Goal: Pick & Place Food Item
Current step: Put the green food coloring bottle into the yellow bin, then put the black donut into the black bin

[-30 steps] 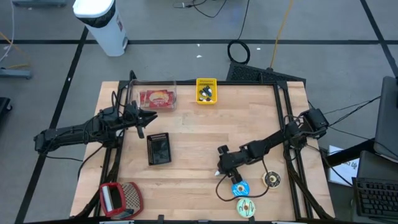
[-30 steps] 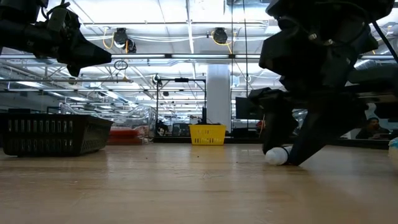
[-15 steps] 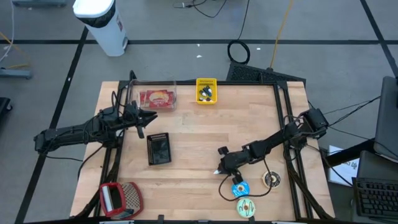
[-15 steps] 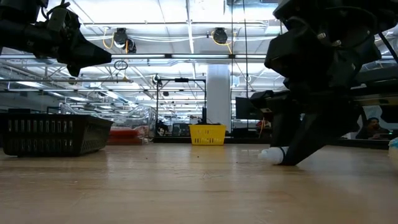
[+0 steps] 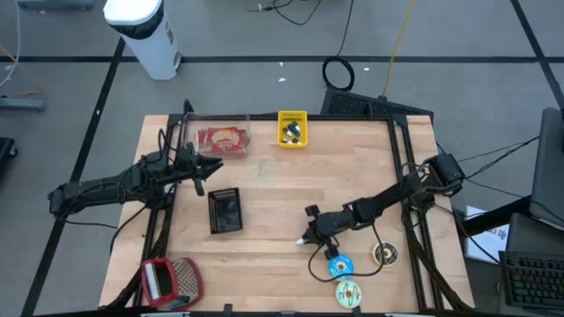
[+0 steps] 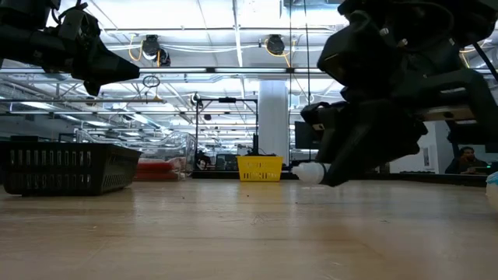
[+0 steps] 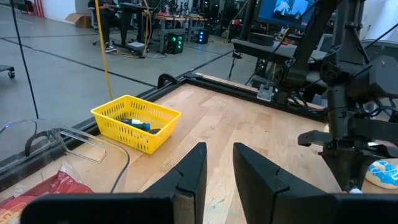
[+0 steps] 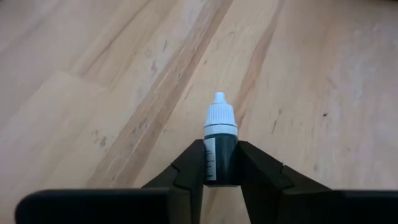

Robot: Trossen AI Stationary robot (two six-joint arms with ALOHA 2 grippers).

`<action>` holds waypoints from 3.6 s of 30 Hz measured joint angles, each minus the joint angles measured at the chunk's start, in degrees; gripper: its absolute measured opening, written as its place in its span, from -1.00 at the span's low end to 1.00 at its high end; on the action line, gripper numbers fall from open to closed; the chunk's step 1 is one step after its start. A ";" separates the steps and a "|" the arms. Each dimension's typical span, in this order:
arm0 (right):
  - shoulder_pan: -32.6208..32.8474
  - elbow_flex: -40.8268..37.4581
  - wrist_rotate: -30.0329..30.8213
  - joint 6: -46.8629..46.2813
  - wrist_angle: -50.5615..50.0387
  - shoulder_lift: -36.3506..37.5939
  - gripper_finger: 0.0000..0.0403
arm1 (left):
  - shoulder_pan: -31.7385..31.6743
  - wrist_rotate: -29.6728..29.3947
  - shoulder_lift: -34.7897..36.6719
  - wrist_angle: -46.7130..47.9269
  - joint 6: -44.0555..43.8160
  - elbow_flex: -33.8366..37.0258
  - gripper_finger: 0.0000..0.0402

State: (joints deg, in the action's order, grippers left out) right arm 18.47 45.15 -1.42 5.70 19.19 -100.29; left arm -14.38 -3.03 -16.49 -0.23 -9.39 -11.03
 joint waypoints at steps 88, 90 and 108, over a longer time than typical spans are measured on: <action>-51.40 20.92 -7.67 -6.93 -10.58 -8.41 -0.59 | 0.00 0.00 0.00 0.00 0.01 0.00 -0.61; -51.35 20.92 -7.69 -6.72 -10.63 -8.41 -0.50 | -0.02 0.00 0.01 0.00 0.01 0.00 -0.61; -47.70 20.85 -7.64 -6.81 -29.54 6.23 -0.12 | -0.01 0.00 0.02 0.00 0.01 -0.02 -0.61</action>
State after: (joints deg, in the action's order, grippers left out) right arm -29.23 66.00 -9.06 -1.10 -10.35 -94.06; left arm -14.39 -3.03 -16.47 -0.23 -9.39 -11.04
